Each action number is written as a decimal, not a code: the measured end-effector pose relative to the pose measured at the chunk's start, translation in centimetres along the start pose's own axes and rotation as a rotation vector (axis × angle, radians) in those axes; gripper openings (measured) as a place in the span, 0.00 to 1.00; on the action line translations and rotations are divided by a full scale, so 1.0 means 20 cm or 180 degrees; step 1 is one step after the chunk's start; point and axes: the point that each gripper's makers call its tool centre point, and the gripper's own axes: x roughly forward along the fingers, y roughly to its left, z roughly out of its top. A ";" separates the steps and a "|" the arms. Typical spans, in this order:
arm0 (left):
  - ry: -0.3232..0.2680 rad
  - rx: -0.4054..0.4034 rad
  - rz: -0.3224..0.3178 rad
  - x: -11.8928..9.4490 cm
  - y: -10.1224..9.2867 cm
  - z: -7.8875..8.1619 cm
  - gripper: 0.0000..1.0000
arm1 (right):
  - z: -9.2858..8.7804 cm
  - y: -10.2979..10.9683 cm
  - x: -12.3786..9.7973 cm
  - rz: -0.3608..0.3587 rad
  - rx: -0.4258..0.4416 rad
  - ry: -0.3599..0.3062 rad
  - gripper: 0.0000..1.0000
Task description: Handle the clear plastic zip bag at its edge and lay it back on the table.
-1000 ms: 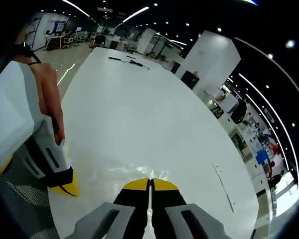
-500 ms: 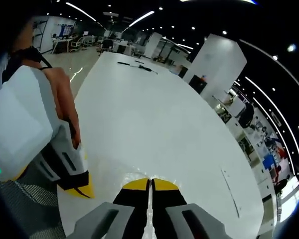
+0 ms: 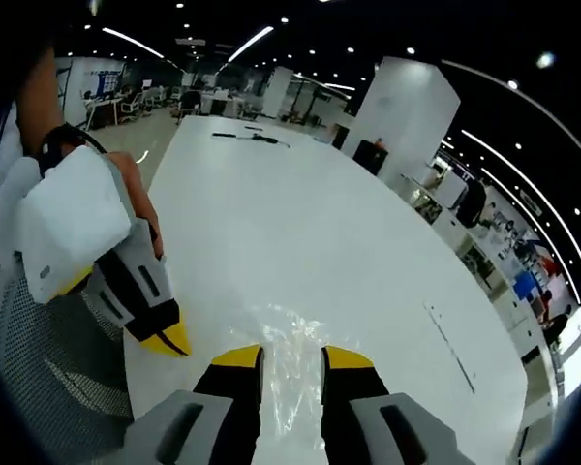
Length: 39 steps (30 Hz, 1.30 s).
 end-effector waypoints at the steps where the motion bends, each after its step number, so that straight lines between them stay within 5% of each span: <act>1: -0.0011 -0.0017 0.0014 0.00 0.01 0.00 0.00 | -0.03 -0.02 -0.02 -0.0060 0.0102 -0.0008 0.23; 5: -0.0015 -0.0036 0.0015 0.00 0.01 0.01 0.00 | -0.06 -0.01 -0.06 -0.0030 0.0307 -0.0062 0.25; 13: 0.0046 -0.0052 0.0001 0.02 0.00 0.01 0.00 | 0.00 0.13 -0.04 0.0170 -0.0021 -0.0055 0.23; 24: 0.0164 -0.0266 0.0076 -0.01 0.03 -0.09 0.00 | -0.04 0.16 -0.08 0.0174 0.0080 -0.0010 0.24; 32: 0.0163 -0.0321 0.0088 -0.01 0.03 -0.09 0.00 | -0.19 0.26 -0.03 0.0275 -0.0460 0.0361 0.24; 39: 0.0155 -0.0325 0.0077 -0.02 0.02 -0.09 0.00 | -0.19 0.29 0.02 0.0244 -0.0562 0.0394 0.19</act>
